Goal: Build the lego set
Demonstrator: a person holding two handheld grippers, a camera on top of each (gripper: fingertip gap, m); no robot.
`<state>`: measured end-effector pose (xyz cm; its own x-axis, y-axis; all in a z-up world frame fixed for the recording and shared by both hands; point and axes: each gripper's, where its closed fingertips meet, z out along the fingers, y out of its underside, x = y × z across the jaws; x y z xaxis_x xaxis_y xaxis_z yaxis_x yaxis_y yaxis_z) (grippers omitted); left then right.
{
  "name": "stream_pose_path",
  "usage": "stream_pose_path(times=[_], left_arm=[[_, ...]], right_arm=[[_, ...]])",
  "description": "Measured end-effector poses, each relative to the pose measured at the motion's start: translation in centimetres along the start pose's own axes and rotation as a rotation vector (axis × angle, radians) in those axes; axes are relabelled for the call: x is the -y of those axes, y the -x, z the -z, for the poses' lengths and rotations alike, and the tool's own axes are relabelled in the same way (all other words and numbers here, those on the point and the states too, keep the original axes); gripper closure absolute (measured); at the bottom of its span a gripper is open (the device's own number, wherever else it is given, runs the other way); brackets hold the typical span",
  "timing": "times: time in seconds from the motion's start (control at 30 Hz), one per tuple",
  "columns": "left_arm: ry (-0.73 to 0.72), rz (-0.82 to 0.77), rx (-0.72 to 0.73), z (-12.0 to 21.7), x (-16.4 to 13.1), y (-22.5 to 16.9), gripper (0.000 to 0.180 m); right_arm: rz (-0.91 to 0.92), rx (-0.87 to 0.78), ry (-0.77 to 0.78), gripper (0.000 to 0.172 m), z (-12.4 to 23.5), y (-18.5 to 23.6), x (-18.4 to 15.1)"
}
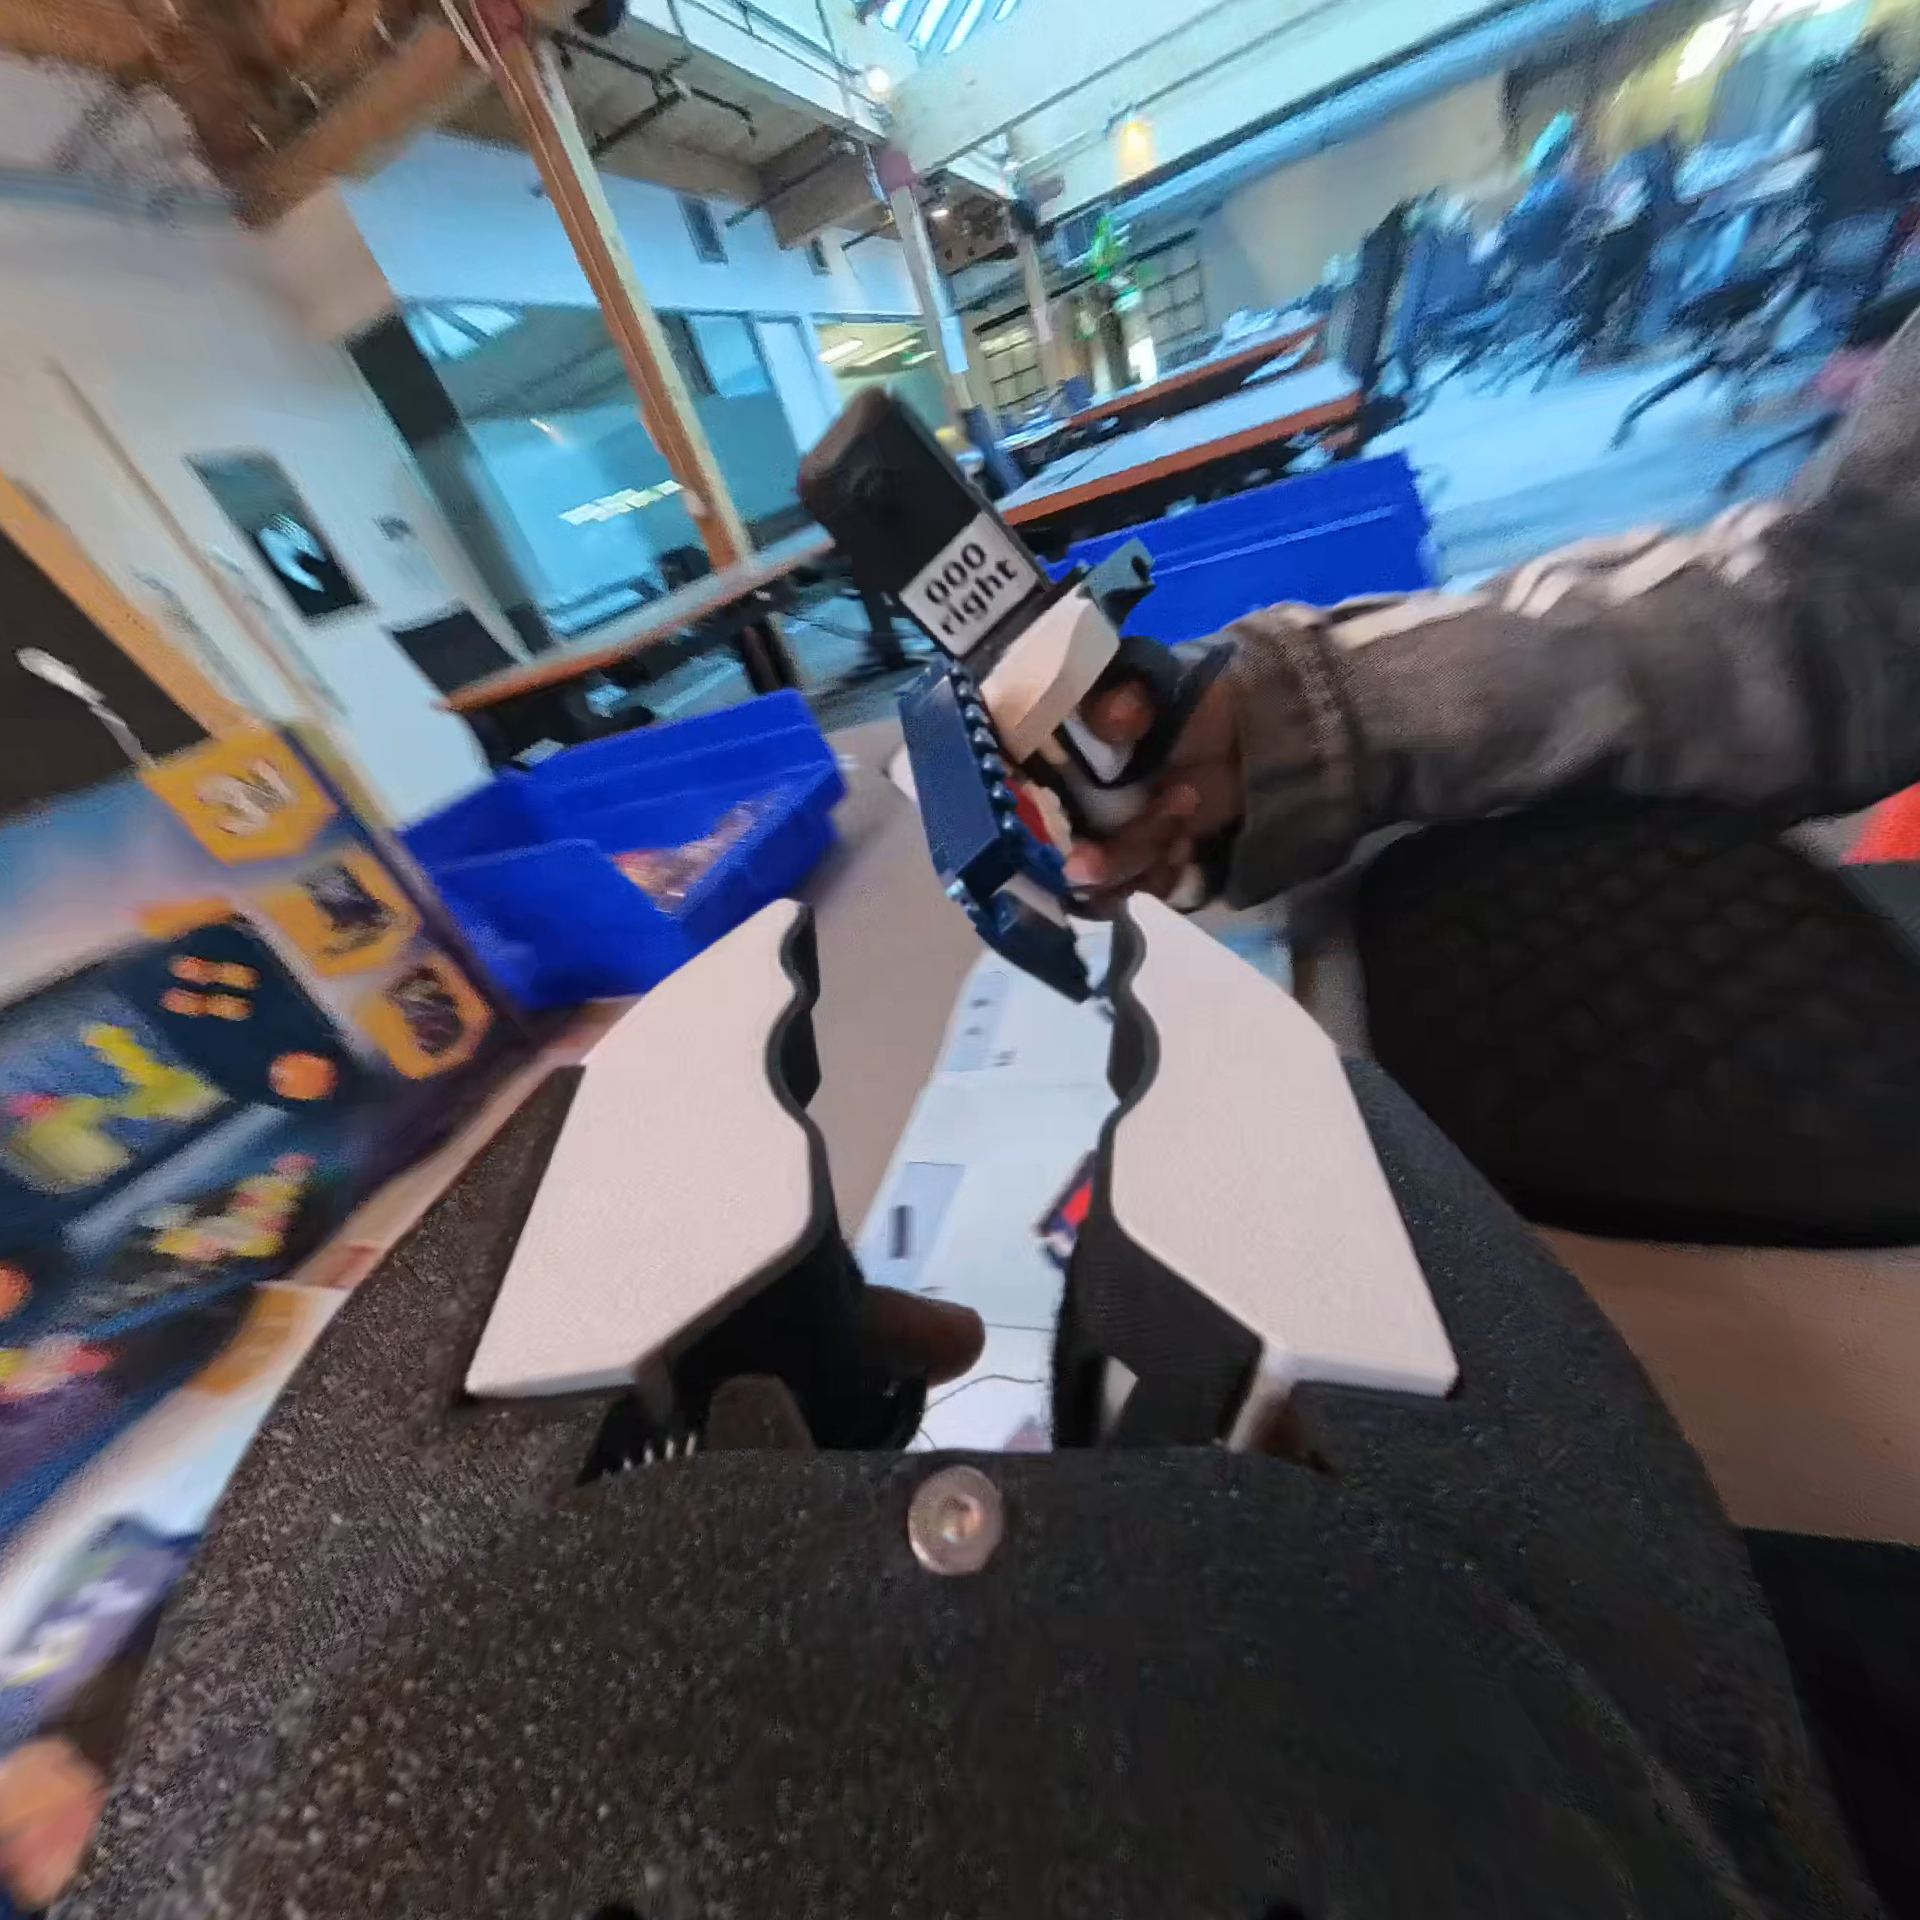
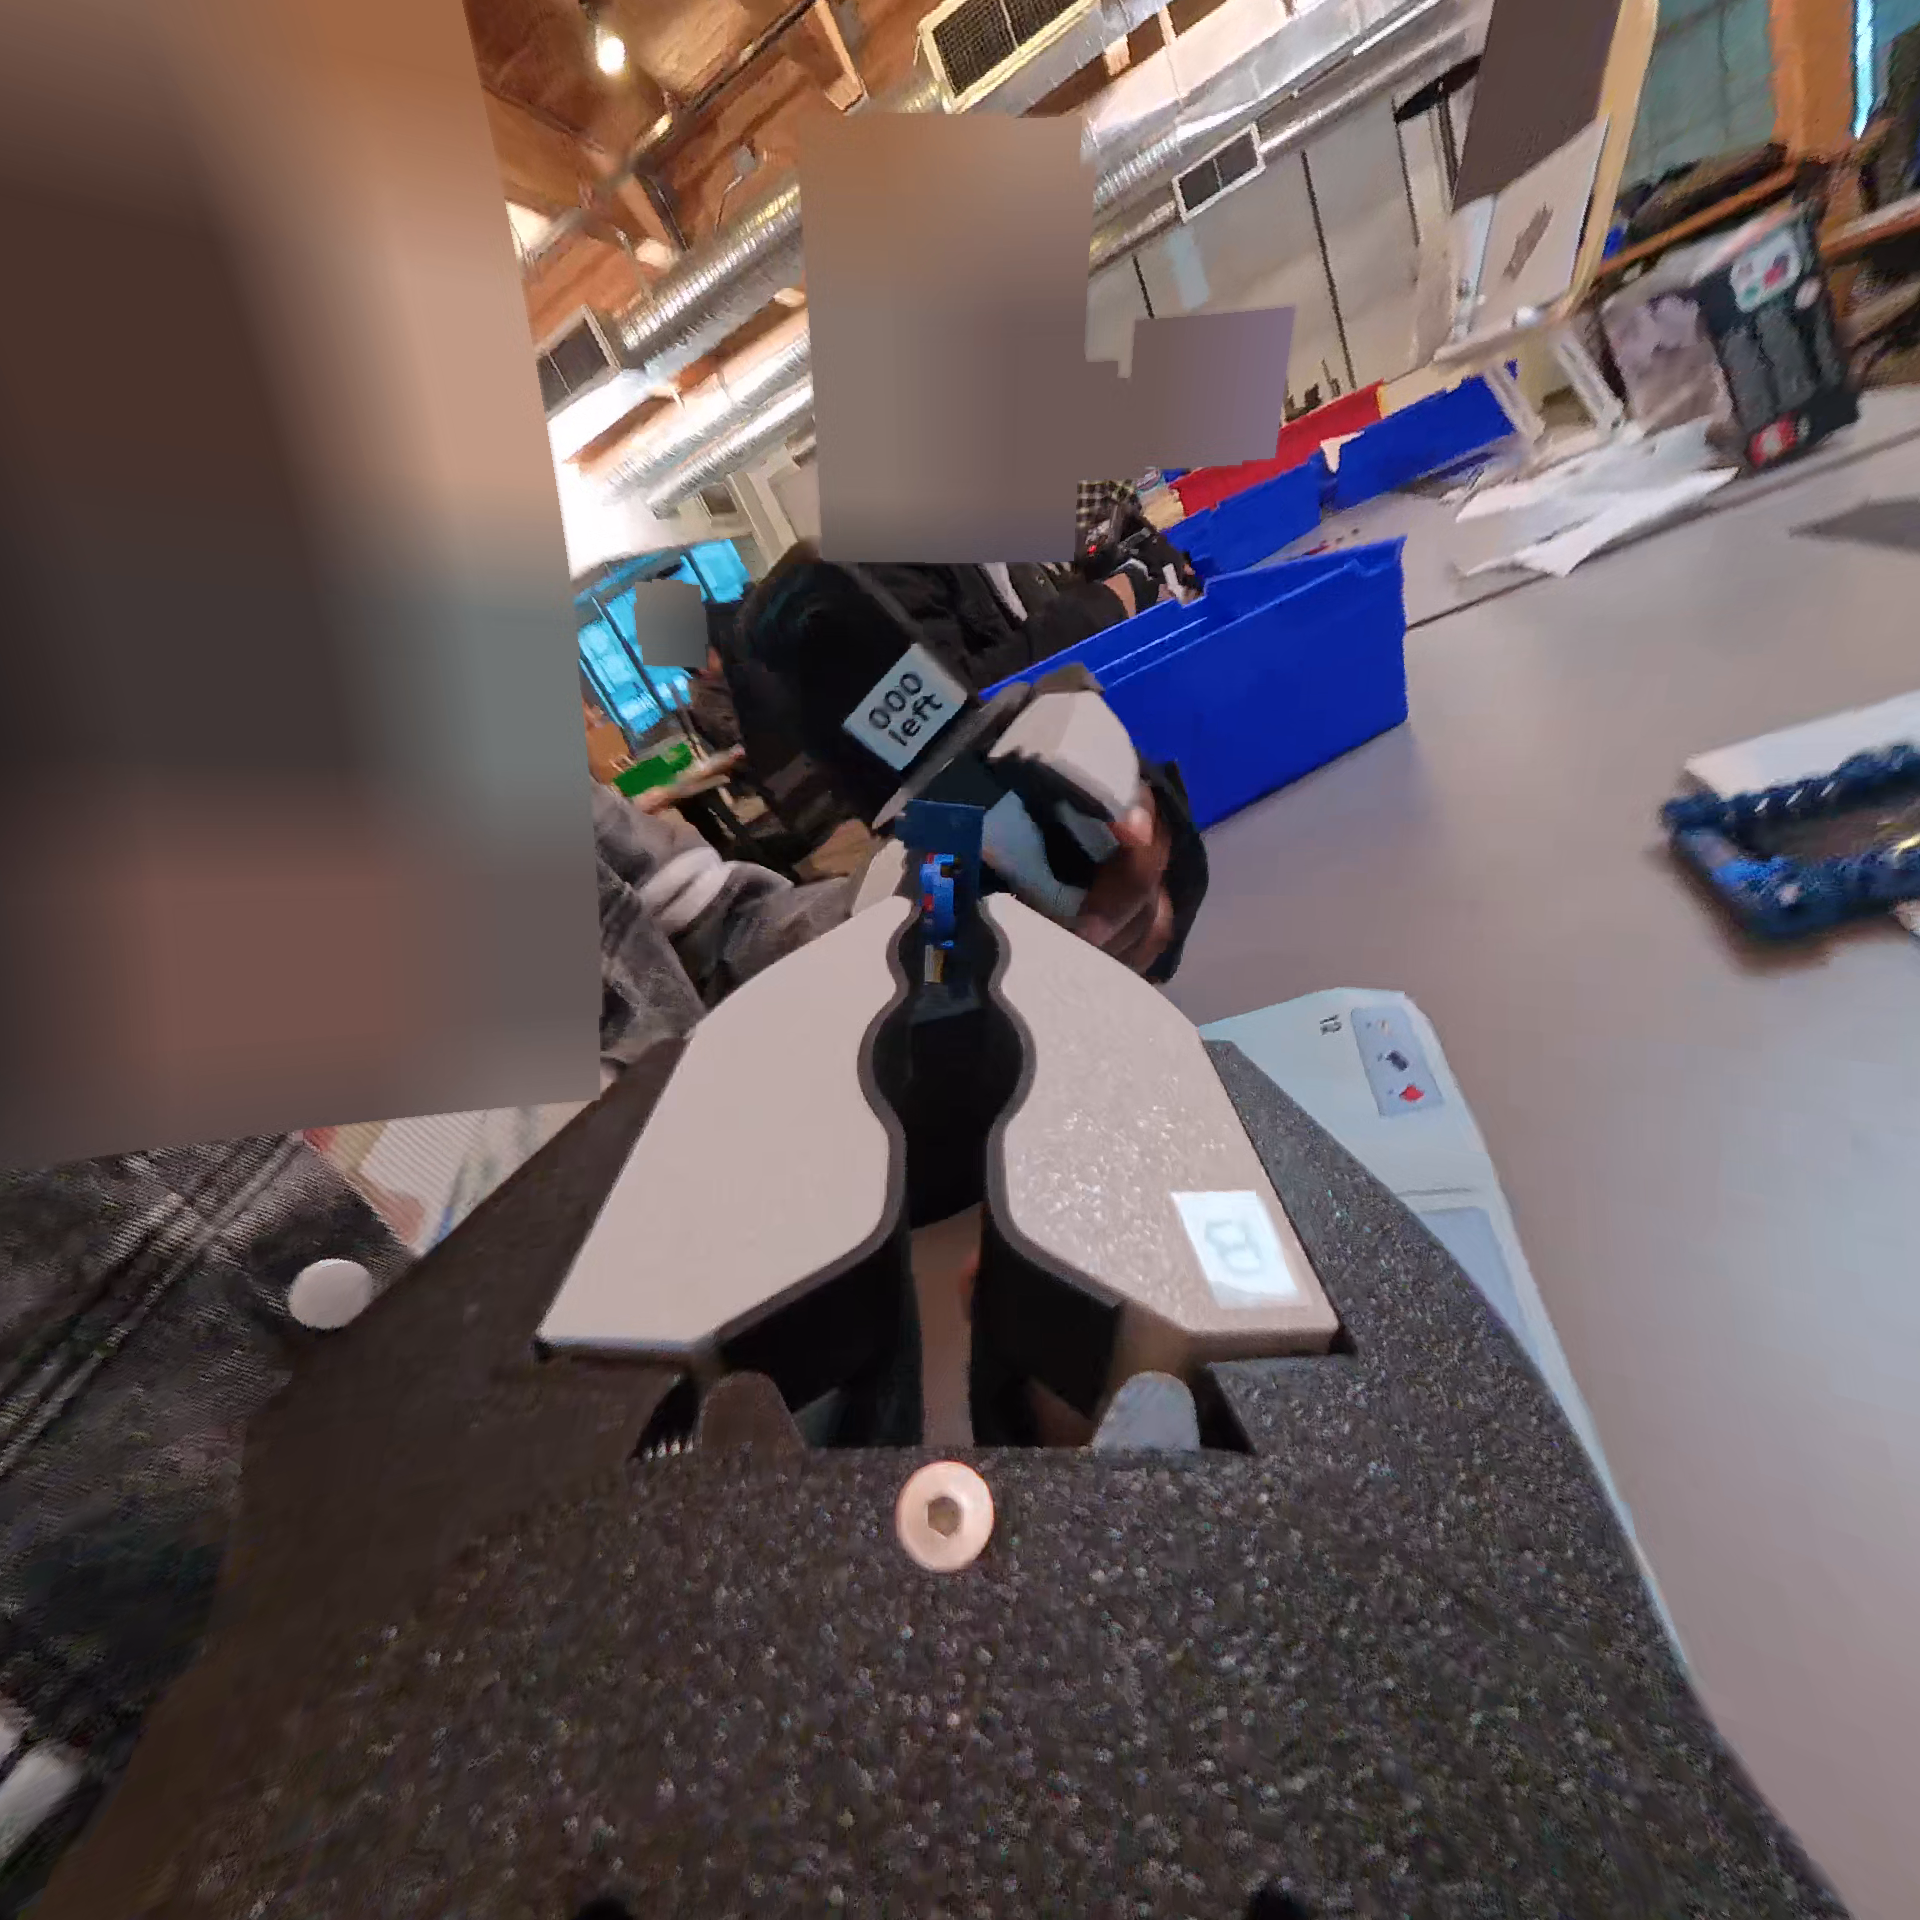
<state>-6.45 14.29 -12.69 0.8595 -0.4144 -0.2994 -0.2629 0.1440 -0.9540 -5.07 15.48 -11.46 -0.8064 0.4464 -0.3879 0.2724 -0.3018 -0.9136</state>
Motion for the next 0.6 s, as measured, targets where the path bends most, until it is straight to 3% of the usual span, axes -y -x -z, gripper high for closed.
stream_pose_path(times=[0.13,0.33,0.6], left_arm=[[-0.046,0.192,-0.126,0.2,0.7,-0.8,0.130],[-0.077,0.089,-0.148,0.2,1.0,-1.7,0.149],[-0.151,0.000,-0.162,0.6,2.0,-2.3,0.164]], right_arm=[[0.265,-0.098,0.096,0.163,-0.5,0.6,0.0],[0.634,-0.198,0.231,0.163,-1.2,1.6,-0.4],[0.846,-0.225,0.271,0.163,-1.7,2.5,-0.6]])
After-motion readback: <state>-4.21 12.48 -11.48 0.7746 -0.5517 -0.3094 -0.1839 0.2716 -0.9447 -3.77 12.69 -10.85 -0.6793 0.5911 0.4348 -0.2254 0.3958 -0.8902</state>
